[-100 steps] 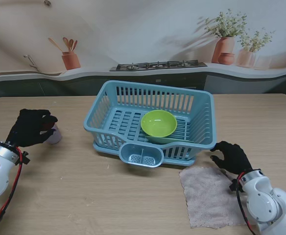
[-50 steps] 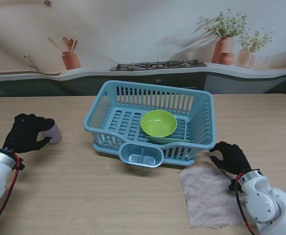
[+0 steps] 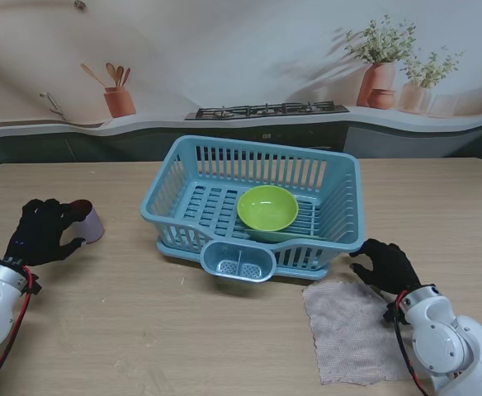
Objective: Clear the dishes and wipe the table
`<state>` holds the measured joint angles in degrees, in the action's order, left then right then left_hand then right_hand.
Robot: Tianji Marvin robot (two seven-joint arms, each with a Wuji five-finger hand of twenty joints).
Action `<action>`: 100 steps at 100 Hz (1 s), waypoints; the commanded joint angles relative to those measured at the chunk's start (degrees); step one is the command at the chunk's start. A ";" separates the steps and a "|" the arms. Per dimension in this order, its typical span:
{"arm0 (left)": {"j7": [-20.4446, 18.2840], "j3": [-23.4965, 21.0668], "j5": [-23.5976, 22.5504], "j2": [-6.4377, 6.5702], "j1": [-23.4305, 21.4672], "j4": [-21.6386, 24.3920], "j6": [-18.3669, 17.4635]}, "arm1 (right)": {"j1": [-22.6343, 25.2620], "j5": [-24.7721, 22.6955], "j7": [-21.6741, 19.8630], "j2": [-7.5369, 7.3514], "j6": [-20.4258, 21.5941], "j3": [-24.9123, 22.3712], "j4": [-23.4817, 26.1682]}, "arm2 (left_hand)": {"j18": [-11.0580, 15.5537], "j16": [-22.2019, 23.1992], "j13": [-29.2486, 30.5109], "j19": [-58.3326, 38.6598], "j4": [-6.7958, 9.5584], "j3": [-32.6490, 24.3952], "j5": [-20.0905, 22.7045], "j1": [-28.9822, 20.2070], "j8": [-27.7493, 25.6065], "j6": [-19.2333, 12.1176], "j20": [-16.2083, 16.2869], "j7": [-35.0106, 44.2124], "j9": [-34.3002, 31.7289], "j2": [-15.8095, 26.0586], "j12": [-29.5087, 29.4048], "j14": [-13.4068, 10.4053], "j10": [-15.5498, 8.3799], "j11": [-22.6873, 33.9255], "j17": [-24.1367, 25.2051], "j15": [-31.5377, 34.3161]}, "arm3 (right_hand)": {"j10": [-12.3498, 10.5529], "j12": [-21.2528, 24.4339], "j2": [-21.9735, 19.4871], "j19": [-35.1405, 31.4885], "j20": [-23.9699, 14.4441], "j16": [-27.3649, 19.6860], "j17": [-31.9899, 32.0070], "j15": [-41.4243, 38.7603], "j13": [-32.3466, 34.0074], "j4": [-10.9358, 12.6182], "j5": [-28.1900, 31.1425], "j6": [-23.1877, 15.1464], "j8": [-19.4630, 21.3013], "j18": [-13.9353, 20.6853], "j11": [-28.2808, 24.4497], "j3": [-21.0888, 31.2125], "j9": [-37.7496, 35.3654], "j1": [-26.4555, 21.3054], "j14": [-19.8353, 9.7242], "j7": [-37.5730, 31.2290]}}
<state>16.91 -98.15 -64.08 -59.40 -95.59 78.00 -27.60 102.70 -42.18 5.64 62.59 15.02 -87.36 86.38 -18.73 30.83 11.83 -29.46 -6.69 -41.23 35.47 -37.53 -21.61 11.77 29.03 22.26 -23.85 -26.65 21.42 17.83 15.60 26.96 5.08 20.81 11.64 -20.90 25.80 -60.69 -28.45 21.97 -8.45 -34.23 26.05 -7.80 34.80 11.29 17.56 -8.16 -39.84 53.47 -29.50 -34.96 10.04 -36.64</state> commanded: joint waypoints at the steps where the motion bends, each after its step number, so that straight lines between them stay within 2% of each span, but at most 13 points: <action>1: -0.14 0.14 0.04 0.08 0.24 -0.48 0.18 | 0.48 0.15 -1.11 -0.10 0.01 0.09 0.54 | 1.55 -0.81 -1.94 2.74 0.74 -2.75 -2.65 2.05 0.48 -0.59 1.19 -0.73 2.36 -0.63 -1.22 -1.44 -1.74 -0.76 0.85 -1.08 | -0.21 0.68 1.83 1.32 -0.70 -0.45 0.84 0.57 -1.47 2.17 1.40 -0.02 0.59 0.86 0.60 1.33 -0.57 1.33 -0.82 0.29; 20: 0.26 0.88 -0.31 0.19 0.60 -1.43 1.41 | 0.55 0.21 -1.12 -0.09 0.00 0.05 0.59 | 1.98 -1.50 -2.84 3.98 0.74 -2.60 -4.10 2.04 1.54 -0.65 2.18 -1.61 3.64 -0.61 -1.62 -2.03 -2.18 -1.43 0.75 -2.27 | -0.23 0.76 1.88 1.45 -0.74 -0.50 0.86 0.66 -1.47 2.16 1.46 -0.03 0.59 0.80 0.78 1.53 -0.61 1.40 -0.82 0.37; 74: 1.81 4.03 -0.62 0.35 2.63 -4.64 4.90 | 0.72 0.23 -1.27 -0.10 -0.02 0.02 0.94 | 2.31 -1.26 -3.11 3.97 1.00 -1.99 -4.67 0.20 3.06 -0.47 4.90 -1.13 4.34 0.47 -1.47 -2.01 -2.07 -0.79 0.05 -1.78 | -0.30 0.75 1.81 1.60 -0.93 -0.51 0.84 0.68 -1.49 2.15 1.51 -0.01 0.67 0.78 0.85 1.49 -0.70 1.52 -0.84 0.47; 100: 2.67 4.23 0.06 0.22 3.57 -5.36 3.68 | 0.82 0.31 -1.43 -0.11 -0.28 0.12 1.05 | 2.18 -1.07 -3.25 3.18 1.18 -1.50 -7.30 -0.35 3.48 -0.71 5.15 -1.20 5.62 0.63 -1.37 -2.01 -2.36 -0.66 -0.09 -1.12 | -0.34 0.75 1.88 1.64 -1.00 -0.51 0.84 0.70 -1.48 2.16 1.40 -0.10 0.69 0.90 0.86 1.53 -0.70 1.60 -0.95 0.52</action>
<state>20.08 -93.82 -63.91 -59.17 -92.31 72.38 -23.60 103.10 -41.81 5.05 62.50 14.83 -87.39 87.07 -17.54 30.07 10.28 -26.67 -6.69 -41.23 30.48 -37.53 -18.61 11.51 33.04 20.99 -20.72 -26.67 20.74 16.71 14.94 26.39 4.78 19.31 11.64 -20.80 25.80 -59.73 -29.00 21.86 -8.42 -34.23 26.04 -7.80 34.81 11.29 17.59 -8.16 -39.78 53.48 -30.21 -34.96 10.04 -36.59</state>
